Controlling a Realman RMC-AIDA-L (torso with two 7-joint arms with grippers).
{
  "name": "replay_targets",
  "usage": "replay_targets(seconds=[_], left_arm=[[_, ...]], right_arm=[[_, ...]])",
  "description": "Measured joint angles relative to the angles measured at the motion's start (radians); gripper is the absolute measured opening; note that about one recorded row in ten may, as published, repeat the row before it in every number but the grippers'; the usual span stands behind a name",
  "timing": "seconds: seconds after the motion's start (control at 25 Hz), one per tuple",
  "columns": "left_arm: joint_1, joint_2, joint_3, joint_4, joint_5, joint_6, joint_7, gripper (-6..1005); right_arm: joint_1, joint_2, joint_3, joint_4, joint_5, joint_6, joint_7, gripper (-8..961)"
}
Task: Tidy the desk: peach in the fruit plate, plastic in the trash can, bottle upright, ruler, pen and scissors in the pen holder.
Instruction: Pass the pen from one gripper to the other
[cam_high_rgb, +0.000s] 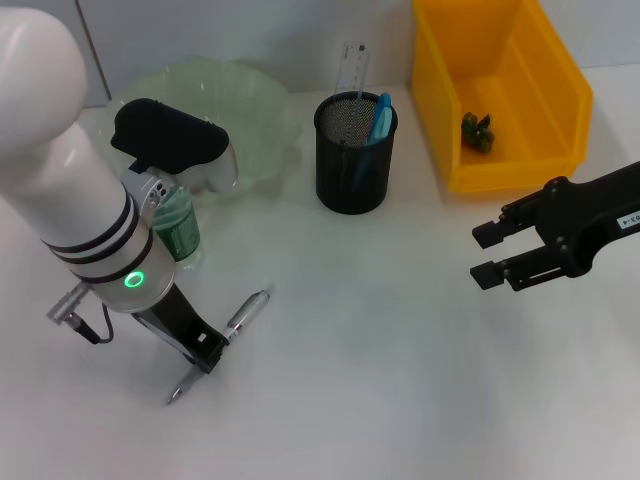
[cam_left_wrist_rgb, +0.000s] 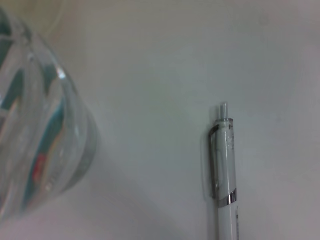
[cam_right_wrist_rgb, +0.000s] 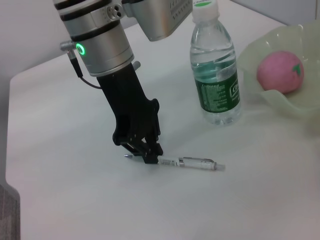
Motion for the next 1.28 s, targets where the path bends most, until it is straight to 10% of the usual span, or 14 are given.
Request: replay_targets(seconds=[0.36, 0.72, 1.28], left_arm=[[0.028, 0.006, -0.022, 0.067, -0.006, 0.012, 0.004, 128], [0.229, 0.011, -0.21, 0.353, -0.169, 0.068, 0.091, 130], [0.347, 0.011, -0.26, 0.366, -0.495, -0.014, 0.369, 131]], right_arm=[[-0.003, 0.0, 0.001, -0.008, 0.0, -0.001, 0.006, 592], [-0.014, 0.001, 0.013, -0.02, 0.0, -0.004, 0.008, 592], [-0.069, 0.01, 0.093, -0.03, 0.048, 0.009, -0.014, 592]])
